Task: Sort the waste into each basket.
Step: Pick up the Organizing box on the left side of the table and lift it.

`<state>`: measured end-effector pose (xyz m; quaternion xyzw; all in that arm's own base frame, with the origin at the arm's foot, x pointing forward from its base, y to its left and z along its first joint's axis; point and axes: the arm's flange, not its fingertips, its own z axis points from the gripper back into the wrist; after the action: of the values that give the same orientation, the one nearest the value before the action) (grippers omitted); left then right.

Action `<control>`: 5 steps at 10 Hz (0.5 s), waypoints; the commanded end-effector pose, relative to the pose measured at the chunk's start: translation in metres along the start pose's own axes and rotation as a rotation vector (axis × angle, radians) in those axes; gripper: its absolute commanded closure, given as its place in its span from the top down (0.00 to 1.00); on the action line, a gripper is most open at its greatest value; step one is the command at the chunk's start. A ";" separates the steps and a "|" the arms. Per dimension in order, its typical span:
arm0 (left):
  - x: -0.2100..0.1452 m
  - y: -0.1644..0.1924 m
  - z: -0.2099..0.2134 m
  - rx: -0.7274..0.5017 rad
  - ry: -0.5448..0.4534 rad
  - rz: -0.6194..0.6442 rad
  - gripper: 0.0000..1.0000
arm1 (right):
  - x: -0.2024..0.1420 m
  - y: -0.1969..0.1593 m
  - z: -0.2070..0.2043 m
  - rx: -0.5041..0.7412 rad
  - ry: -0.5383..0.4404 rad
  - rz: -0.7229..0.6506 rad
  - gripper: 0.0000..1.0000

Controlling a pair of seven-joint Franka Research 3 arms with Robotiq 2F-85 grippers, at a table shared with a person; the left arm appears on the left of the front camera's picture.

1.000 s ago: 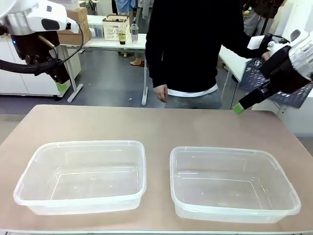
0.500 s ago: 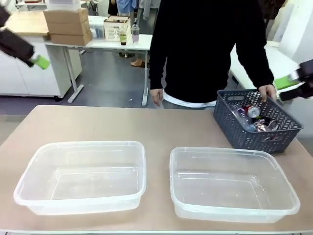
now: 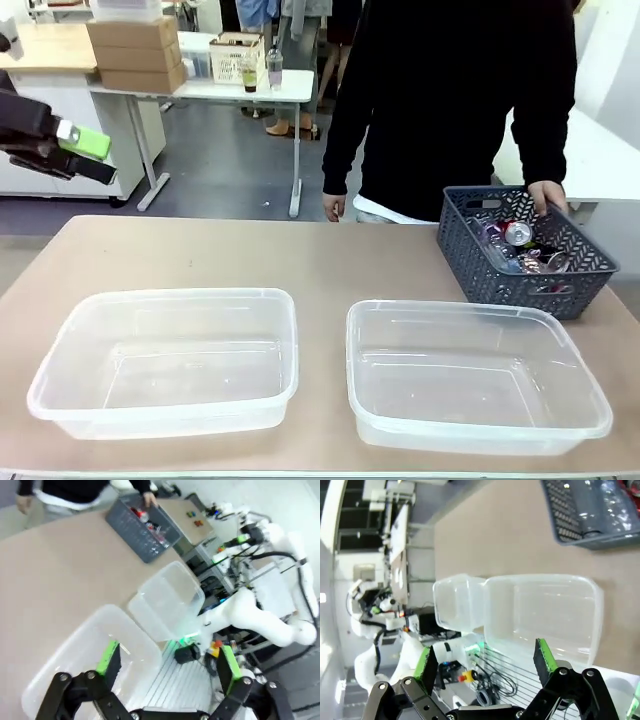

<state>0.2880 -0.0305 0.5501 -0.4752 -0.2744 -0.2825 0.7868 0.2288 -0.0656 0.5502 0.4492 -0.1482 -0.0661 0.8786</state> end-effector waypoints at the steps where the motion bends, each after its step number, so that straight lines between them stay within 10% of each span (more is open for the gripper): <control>1: 0.006 -0.001 0.007 0.095 0.023 -0.070 1.00 | 0.000 0.015 -0.006 0.046 0.034 0.092 1.00; 3: 0.003 -0.001 0.003 0.051 0.013 -0.023 1.00 | -0.002 0.008 -0.005 0.012 0.019 0.042 1.00; 5: -0.013 -0.010 0.027 0.400 0.499 -0.113 1.00 | 0.005 0.118 -0.140 -0.074 0.219 0.129 1.00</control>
<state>0.2796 -0.0220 0.5506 -0.3427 -0.2220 -0.3296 0.8512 0.2446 0.0242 0.5570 0.4353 -0.1092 0.0060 0.8936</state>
